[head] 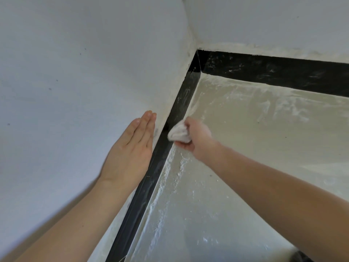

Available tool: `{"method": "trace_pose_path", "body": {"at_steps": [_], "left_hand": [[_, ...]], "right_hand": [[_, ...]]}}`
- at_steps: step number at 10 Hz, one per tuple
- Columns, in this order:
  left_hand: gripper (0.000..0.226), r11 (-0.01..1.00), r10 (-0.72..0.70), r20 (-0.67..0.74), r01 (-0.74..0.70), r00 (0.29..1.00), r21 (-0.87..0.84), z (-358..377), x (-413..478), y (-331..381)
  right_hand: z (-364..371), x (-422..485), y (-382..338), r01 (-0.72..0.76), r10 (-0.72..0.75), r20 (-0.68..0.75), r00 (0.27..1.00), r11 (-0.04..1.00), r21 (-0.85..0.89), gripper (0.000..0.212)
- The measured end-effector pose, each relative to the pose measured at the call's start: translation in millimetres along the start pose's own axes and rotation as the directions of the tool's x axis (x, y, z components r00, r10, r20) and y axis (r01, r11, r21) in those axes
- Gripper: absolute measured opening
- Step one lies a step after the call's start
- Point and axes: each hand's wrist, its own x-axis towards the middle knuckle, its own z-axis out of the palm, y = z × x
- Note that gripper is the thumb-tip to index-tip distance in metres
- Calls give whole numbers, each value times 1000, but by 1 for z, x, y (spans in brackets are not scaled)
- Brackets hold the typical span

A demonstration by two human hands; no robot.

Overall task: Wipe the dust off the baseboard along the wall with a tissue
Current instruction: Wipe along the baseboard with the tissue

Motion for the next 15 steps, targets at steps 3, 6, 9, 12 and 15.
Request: {"method": "trace_pose_path", "body": {"at_steps": [3,6,9,12,15], "left_hand": [[59,998,-12,-43,14,999,54,1,-1,1],[67,997,-70,-75,72,995,19,7,3,5],[65,997,-82,-111,82,990,-8,9,2,8],[60,994,-106,-84,103,991,-30,3,8,5],[61,994,-107,-69,104,992,-45,4,8,8]], "right_hand": [[14,24,-48,258,-259,4,966,958,-126,12],[-10,-3,-11,31,-32,-3,999,992,-126,14],[13,30,-30,43,-16,94,995,955,-292,22],[-15,28,-40,156,-155,-70,985,988,8,17],[8,8,46,-183,270,171,948,898,-400,6]]}}
